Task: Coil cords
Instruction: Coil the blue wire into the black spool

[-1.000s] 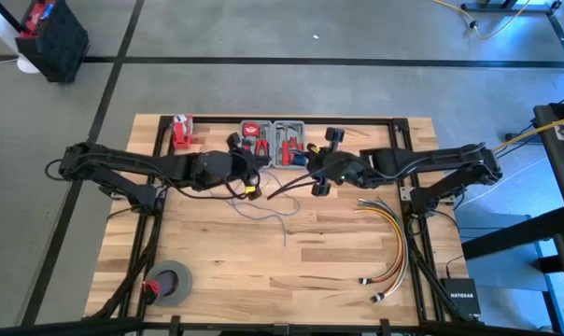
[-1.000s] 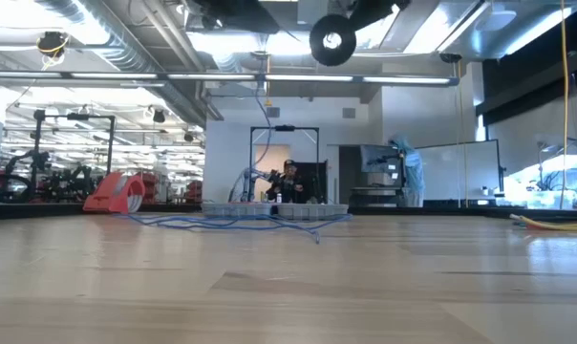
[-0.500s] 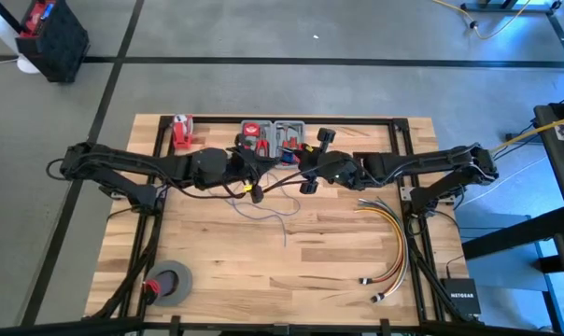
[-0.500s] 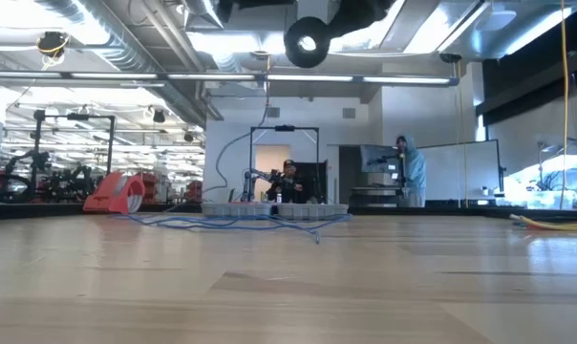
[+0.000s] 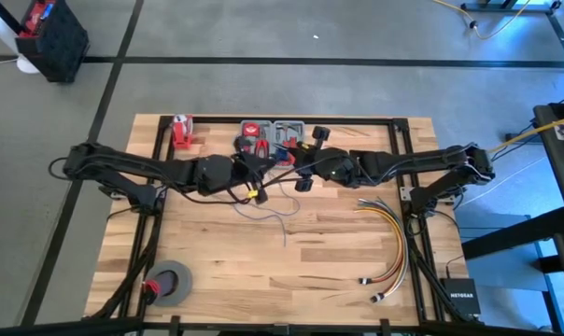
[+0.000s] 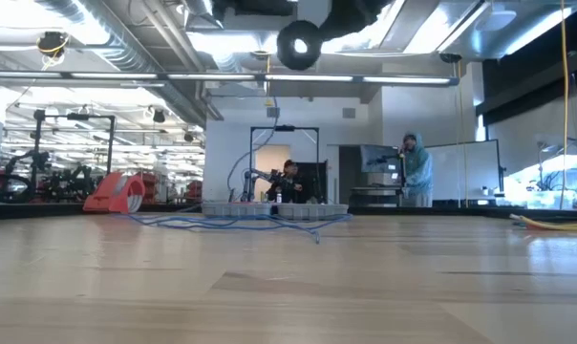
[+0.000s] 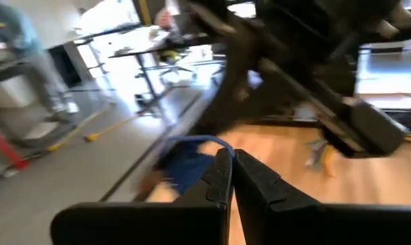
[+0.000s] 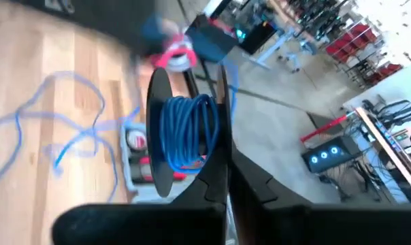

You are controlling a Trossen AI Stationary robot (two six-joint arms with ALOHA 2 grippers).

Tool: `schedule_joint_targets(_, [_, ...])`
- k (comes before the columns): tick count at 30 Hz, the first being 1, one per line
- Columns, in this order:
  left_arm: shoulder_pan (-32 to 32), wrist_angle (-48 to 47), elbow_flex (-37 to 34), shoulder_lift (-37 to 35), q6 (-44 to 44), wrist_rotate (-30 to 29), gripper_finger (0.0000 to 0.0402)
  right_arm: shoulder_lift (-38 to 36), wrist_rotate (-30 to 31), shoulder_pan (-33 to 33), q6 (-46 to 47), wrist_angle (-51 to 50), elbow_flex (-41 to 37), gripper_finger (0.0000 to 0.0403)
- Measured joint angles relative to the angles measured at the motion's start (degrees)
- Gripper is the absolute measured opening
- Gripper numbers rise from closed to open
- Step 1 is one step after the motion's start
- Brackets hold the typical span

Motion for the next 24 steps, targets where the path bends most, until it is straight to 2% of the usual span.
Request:
schedule_joint_targets(6, [1.77, -11.18, 0.02, -2.84, -3.64, -4.81, 0.0005, -1.37, -6.14, 0.55, 1.03, -0.86, 0.00, 0.0005])
schedule_joint_targets(13, [3.79, -25.99, 0.00, -2.97, -11.98, -5.25, 0.0005, -5.86, -2.73, 2.65, -0.17, 1.96, 0.11, 0.0005])
schedule_joint_targets(24, [3.75, -22.81, 0.00, -3.04, -10.76, -5.50, 0.0005, -4.60, -1.56, 2.54, 0.95, -4.53, 0.11, 0.0005])
